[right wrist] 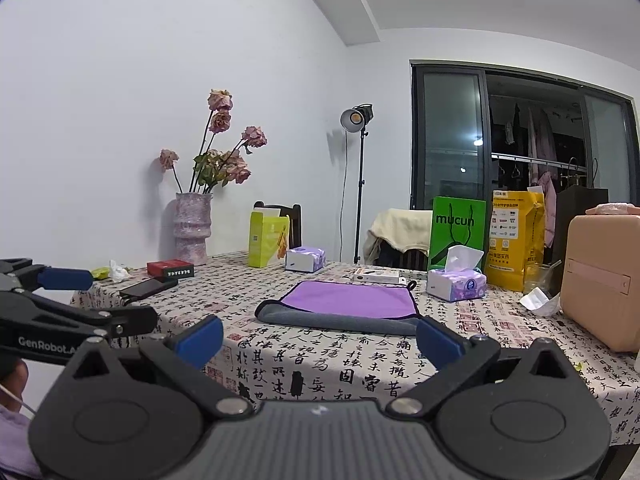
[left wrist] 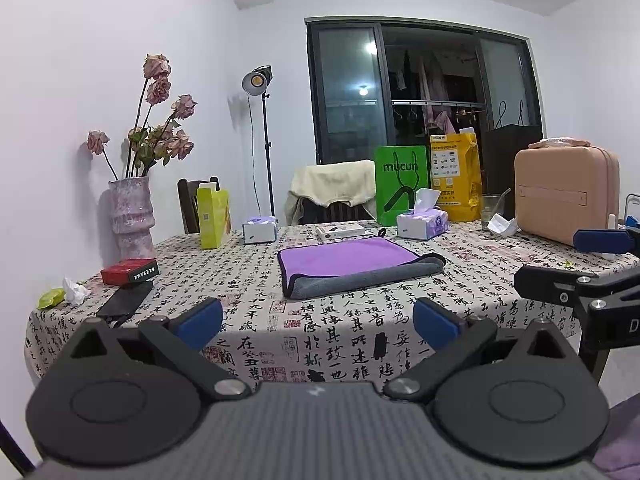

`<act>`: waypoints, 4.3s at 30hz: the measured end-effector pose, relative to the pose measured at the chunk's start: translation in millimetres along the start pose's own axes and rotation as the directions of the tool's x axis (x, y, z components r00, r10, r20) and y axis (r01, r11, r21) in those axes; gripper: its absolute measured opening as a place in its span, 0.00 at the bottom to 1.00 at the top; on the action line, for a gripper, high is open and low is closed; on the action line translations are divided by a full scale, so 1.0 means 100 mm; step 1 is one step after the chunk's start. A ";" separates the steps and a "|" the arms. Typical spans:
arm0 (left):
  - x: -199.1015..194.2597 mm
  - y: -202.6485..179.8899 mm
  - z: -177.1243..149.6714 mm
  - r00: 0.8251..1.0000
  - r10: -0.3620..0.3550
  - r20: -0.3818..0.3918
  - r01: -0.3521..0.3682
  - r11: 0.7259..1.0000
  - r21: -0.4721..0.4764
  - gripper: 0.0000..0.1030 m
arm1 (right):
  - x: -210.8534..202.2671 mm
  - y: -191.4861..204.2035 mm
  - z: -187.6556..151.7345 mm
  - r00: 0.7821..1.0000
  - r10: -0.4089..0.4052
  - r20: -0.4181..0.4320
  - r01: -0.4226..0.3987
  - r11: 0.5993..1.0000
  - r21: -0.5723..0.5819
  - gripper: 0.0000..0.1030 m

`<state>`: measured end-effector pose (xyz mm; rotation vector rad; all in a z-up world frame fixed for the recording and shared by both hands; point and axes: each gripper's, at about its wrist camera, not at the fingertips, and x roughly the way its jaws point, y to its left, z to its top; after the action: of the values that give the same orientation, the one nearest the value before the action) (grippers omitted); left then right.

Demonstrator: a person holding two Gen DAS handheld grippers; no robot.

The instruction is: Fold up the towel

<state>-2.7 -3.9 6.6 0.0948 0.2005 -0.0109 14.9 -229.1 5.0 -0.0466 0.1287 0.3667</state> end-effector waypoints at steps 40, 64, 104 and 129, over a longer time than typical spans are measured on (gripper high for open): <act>0.01 -0.04 -0.01 1.000 -0.005 0.007 0.005 1.000 0.009 1.00 | -0.01 -0.02 -0.03 1.000 -0.018 0.000 0.018 1.000 0.010 1.00; 0.10 0.00 -0.05 1.000 0.013 0.000 -0.013 1.000 0.018 1.00 | 0.08 -0.02 -0.10 0.999 -0.032 -0.030 0.032 0.999 0.016 1.00; 1.79 0.21 0.20 0.989 0.055 -0.137 -0.062 0.997 -0.047 1.00 | 1.62 -0.77 0.00 0.992 -0.041 -0.116 0.042 0.999 0.008 1.00; 3.52 0.57 0.13 0.903 -0.189 -0.387 0.142 0.979 -0.147 0.47 | 3.66 -2.03 -0.10 0.899 0.217 -0.381 -0.146 0.968 0.206 0.65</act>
<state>345.9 51.1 -45.5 -0.0383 0.6186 -0.1511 426.1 -289.6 -49.4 0.0638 0.5757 0.5297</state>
